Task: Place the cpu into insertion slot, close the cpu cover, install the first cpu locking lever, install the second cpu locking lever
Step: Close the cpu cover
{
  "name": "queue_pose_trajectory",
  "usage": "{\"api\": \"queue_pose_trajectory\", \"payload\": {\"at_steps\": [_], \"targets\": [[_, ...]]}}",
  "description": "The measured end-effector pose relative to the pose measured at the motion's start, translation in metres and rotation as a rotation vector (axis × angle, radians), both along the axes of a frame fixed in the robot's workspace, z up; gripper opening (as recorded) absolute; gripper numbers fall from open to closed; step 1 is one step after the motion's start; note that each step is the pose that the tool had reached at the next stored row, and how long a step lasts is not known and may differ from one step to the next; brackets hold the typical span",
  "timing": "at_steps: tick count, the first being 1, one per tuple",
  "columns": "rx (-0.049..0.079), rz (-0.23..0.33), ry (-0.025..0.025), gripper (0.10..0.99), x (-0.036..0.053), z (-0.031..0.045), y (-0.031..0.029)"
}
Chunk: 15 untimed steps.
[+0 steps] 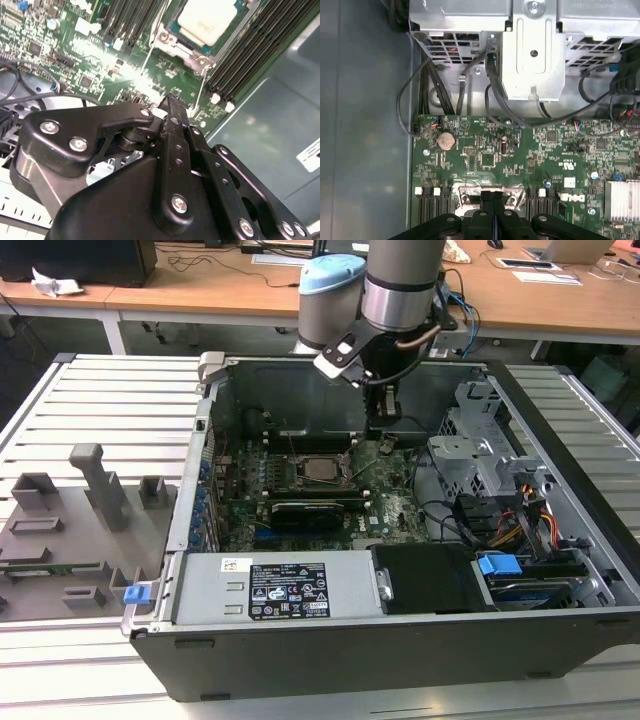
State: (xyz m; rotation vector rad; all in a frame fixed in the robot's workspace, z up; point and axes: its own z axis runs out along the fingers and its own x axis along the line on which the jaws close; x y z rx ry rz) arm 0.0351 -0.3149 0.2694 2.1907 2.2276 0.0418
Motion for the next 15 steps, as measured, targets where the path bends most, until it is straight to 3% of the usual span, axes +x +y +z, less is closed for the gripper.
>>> {"api": "queue_pose_trajectory", "payload": {"at_steps": [5, 15], "targets": [[0.0, 0.0, 0.0004, 0.106, 0.0105, -0.0036, 0.0002], [0.0, 0.0, 0.0024, 0.106, 0.022, -0.0087, 0.0004]]}}
